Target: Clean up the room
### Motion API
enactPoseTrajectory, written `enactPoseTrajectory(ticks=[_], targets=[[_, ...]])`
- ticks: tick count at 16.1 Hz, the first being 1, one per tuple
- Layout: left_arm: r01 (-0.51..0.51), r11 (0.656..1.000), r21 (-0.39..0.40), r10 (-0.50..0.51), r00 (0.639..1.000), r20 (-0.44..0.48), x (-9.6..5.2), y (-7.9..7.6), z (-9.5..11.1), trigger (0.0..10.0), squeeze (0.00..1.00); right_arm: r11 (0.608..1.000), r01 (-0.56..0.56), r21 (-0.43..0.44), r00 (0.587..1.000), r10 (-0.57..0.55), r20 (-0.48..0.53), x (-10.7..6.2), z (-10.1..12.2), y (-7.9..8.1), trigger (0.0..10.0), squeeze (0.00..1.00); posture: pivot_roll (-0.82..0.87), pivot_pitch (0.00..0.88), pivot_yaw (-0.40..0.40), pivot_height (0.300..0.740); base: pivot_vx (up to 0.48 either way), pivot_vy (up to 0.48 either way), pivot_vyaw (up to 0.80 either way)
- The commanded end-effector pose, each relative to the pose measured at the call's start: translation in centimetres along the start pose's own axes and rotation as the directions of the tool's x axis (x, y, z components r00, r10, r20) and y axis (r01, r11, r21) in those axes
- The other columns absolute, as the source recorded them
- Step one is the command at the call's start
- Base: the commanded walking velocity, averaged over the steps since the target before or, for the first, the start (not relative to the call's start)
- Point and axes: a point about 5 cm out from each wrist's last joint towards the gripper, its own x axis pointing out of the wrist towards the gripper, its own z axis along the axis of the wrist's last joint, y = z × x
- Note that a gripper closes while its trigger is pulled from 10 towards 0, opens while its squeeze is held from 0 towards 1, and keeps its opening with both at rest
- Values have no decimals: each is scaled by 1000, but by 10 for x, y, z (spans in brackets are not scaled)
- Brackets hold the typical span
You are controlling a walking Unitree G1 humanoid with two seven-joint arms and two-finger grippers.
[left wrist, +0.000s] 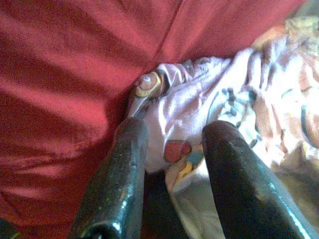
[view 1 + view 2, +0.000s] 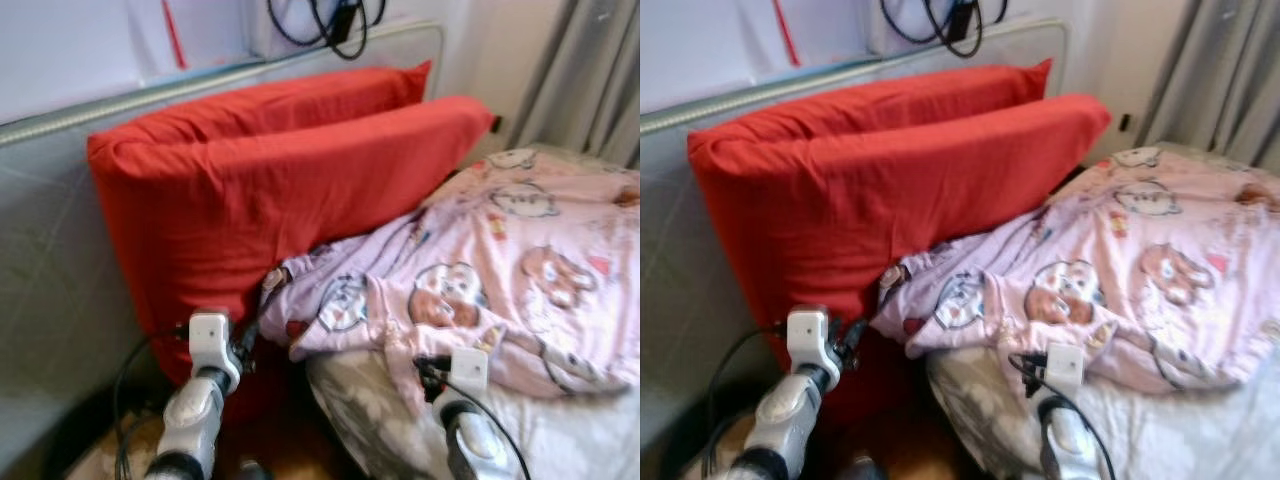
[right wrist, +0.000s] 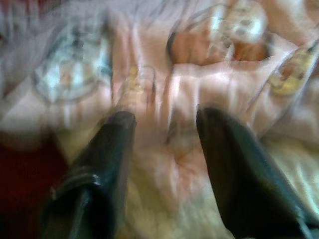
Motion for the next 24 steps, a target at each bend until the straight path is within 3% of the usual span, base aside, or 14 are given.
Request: enactPoseTrajectory(ticks=[1, 12, 24], targets=[[-36, 999, 0, 36, 999, -30, -8, 11, -8, 10000, 0, 1000, -26, -6, 999, 26, 22, 7, 11, 8, 10000, 0, 21, 0, 13, 650, 0, 0, 0], [9, 1000, -16, -9, 1000, -25, -8, 4, -9, 10000, 0, 1000, -22, -7, 1000, 22, 19, 6, 10, 8, 10000, 0, 16, 0, 16, 650, 0, 0, 0], [14, 1000, -1, -14, 1000, -15, -6, 6, -5, 10000, 0, 998, -68, 4, 997, 68, 30, 7, 12, 13, 10000, 0, 18, 0, 19, 650, 299, 0, 0]])
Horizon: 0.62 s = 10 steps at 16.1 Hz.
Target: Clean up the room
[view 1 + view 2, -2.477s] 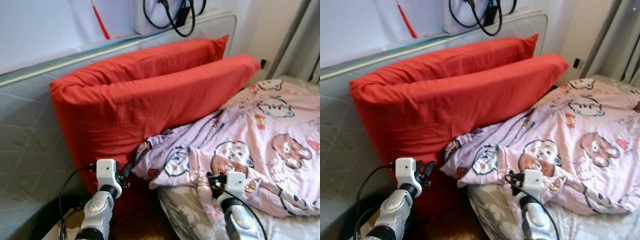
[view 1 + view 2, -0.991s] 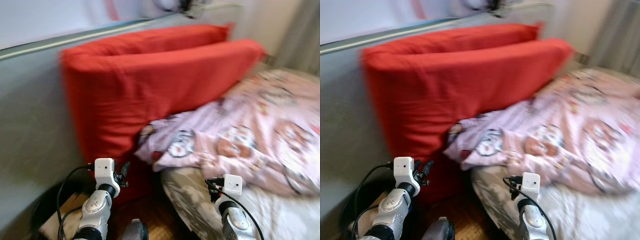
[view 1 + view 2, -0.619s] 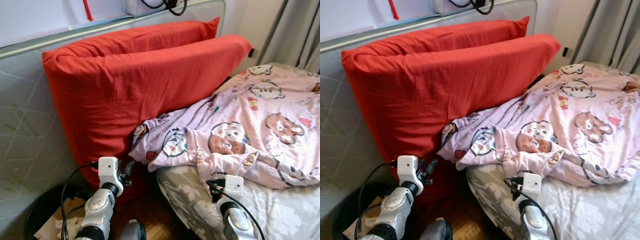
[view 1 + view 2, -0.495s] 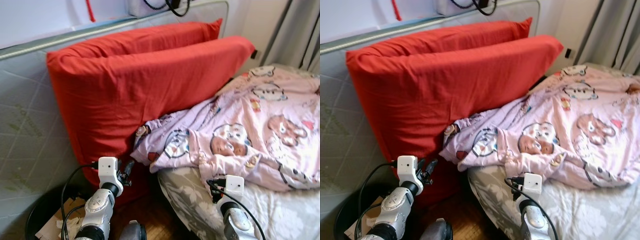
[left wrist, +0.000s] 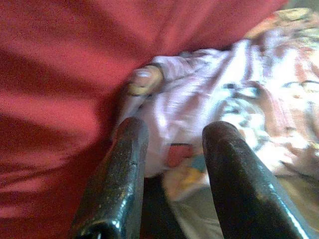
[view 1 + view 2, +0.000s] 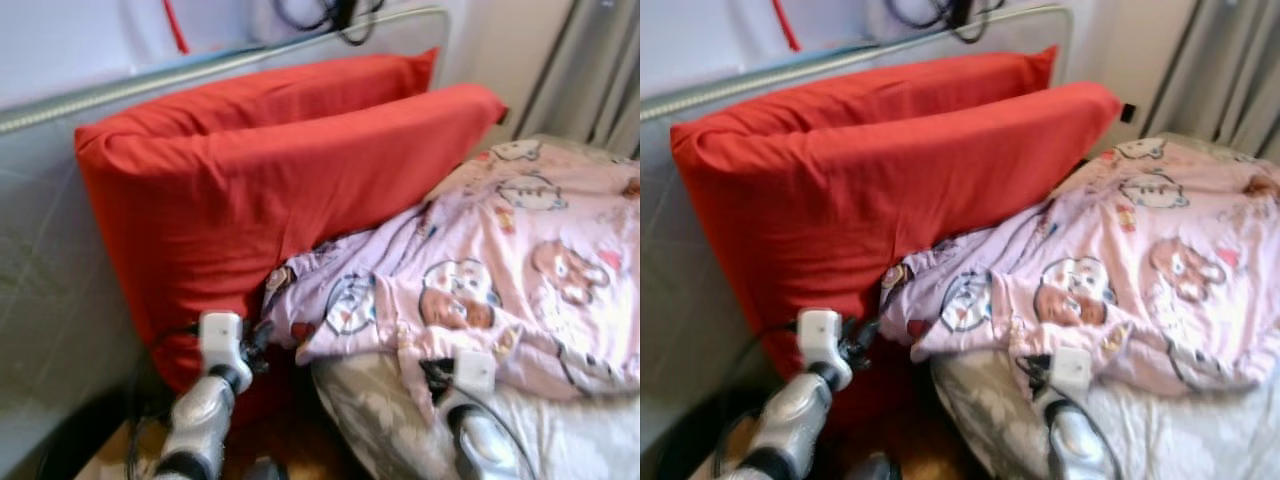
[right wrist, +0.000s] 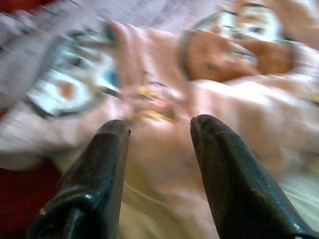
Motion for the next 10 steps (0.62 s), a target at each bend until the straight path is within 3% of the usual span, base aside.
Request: enactPoseTrajectory(ticks=[1, 3, 10], targets=[[5, 1000, -11, -4, 1000, 20, 3, -5, 4, 10000, 0, 1000, 17, -4, 1000, -17, -2, -2, -1, -7, 10000, 0, 17, 0, 19, 650, 311, 0, 0], [5, 1000, -12, -5, 1000, 22, 4, -5, 5, 10000, 0, 1000, 16, -4, 1000, -16, -2, -2, -1, -7, 10000, 0, 17, 0, 19, 650, 294, 0, 0], [10, 1000, -9, -10, 1000, 28, 4, -6, 6, 10000, 0, 999, 33, -17, 998, -33, -48, 0, -3, -8, 10000, 0, 18, 0, 24, 640, 0, 0, 0]])
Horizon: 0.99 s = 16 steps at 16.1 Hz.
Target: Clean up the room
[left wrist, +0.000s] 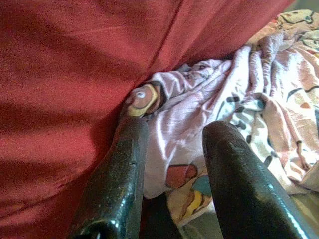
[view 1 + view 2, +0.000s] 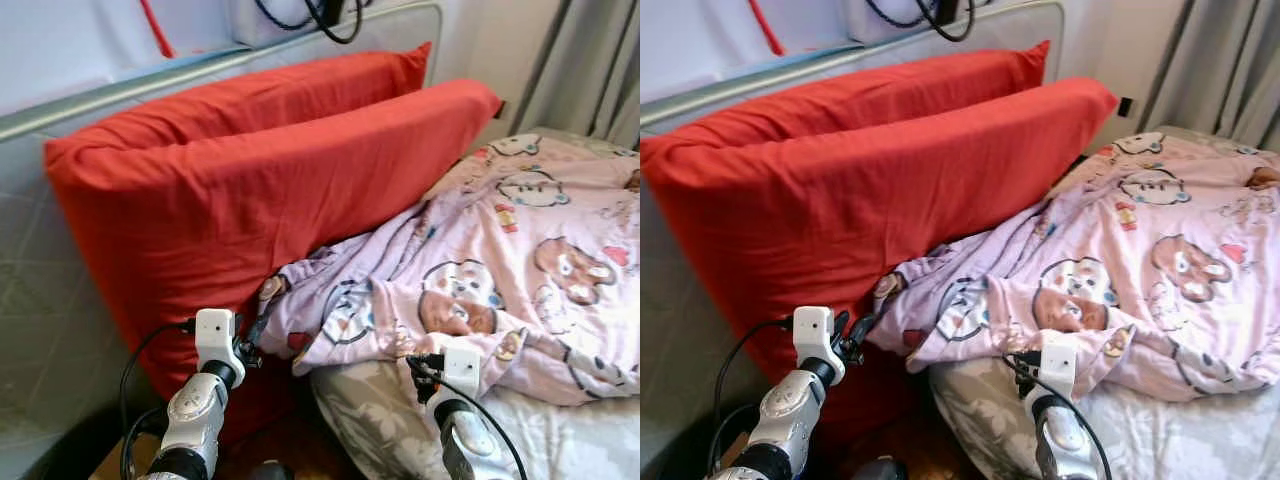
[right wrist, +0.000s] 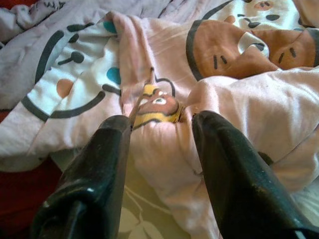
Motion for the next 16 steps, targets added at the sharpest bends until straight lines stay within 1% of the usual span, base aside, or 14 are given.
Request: enactPoseTrajectory(ticks=[1, 2, 7, 8, 10, 11, 12, 14, 16], targets=[[-8, 1000, -9, 8, 1000, 5, -1, 2, 0, 10000, 0, 1000, 6, -17, 1000, -6, -4, 0, -1, -1, 10000, 0, 18, 0, 24, 625, 0, 0, 0], [-6, 1000, -9, 6, 1000, 6, -1, 1, 0, 10000, 0, 1000, 6, -6, 1000, -6, 6, 0, 1, -1, 10000, 0, 19, 0, 26, 625, 0, 0, 0], [-1, 1000, -15, 2, 1000, 30, 2, -2, 6, 10000, 0, 1000, -4, -5, 1000, 4, -9, 6, 8, 5, 10000, 0, 31, 0, 26, 625, 0, 0, 0], [0, 1000, -15, 1, 999, 32, 2, -2, 6, 10000, 0, 1000, -1, -21, 1000, 1, -13, 7, 8, 5, 10000, 0, 31, 0, 26, 625, 0, 0, 0], [-5, 1000, -15, 6, 999, 38, 0, -1, 6, 10000, 0, 998, 58, -2, 998, -58, -26, 7, 9, -3, 10000, 0, 40, 0, 33, 625, 0, 0, 0], [-4, 1000, -13, 4, 999, 42, -2, -1, 5, 10000, 0, 998, 56, 4, 998, -56, -39, 7, 7, -4, 10000, 0, 42, 0, 34, 625, 0, 0, 0], [0, 1000, -10, 1, 999, 46, -6, -1, 3, 10000, 0, 999, 45, 7, 998, -45, -48, 6, 5, -4, 10000, 1000, 44, 3, 35, 625, 0, 0, 0], [3, 1000, -9, -2, 999, 52, -9, -1, 3, 10000, 0, 999, 42, -27, 997, -44, -68, 5, 2, -4, 10000, 1000, 52, 27, 37, 625, 0, 0, 0], [6, 1000, -3, -6, 998, 59, -13, -2, 4, 10000, 0, 998, 53, -40, 995, -56, -77, 6, 3, -6, 10000, 1000, 56, 65, 41, 625, 0, 0, 0]])
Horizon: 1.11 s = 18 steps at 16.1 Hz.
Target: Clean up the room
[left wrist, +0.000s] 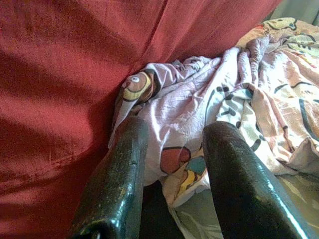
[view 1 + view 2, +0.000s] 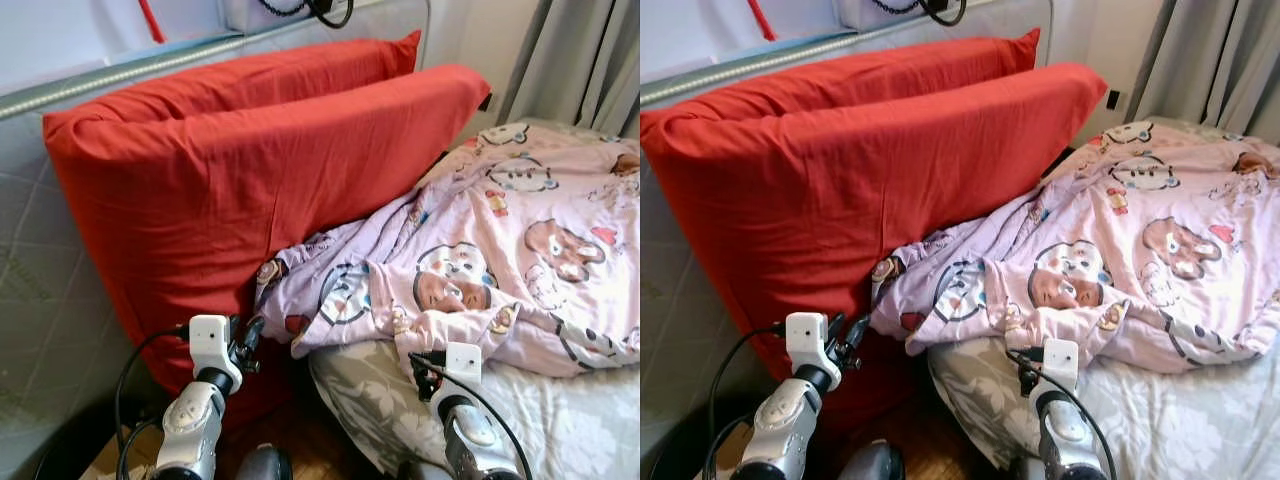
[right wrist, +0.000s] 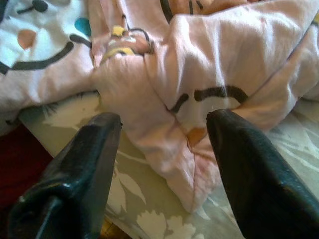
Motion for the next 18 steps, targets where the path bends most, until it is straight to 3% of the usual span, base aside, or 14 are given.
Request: enactPoseTrajectory(ticks=[1, 3, 6, 7, 8, 9, 18], targets=[[10, 1000, 7, -10, 1000, 4, -4, -2, 1, 10000, 0, 1000, 7, -7, 1000, -7, 6, 3, 6, -2, 10000, 1000, 59, 92, 42, 625, 0, 0, 0], [12, 1000, 8, -13, 1000, 20, -15, -3, 2, 10000, 0, 1000, 28, -13, 999, -27, 20, 3, 10, -5, 10000, 1000, 75, 127, 41, 625, 0, 0, 0], [7, 1000, 11, -7, 999, 48, -18, -2, 15, 10000, 0, 998, 58, -2, 997, -58, 47, 7, 21, -8, 10000, 1000, 101, 191, 40, 625, 0, 0, 0], [9, 1000, 16, -10, 998, 59, -21, -2, 22, 10000, 0, 998, 50, -23, 998, -49, 36, 8, 21, -6, 10000, 902, 113, 226, 45, 625, 0, 0, 0], [12, 1000, 18, -13, 998, 60, -21, -2, 23, 10000, 0, 999, 36, -28, 999, -35, 35, 8, 21, -3, 10000, 86, 113, 226, 45, 625, 0, 0, 0], [18, 1000, 21, -19, 998, 61, -22, -3, 27, 10000, 0, 999, 12, -35, 999, -11, 30, 8, 21, 1, 10000, 0, 125, 252, 44, 625, 0, 0, 0], [4, 1000, 27, -5, 998, 59, -44, -6, 53, 10000, 0, 997, 34, -64, 999, -32, 21, 11, 26, 6, 10000, 0, 213, 347, 55, 625, 0, 0, 0]])
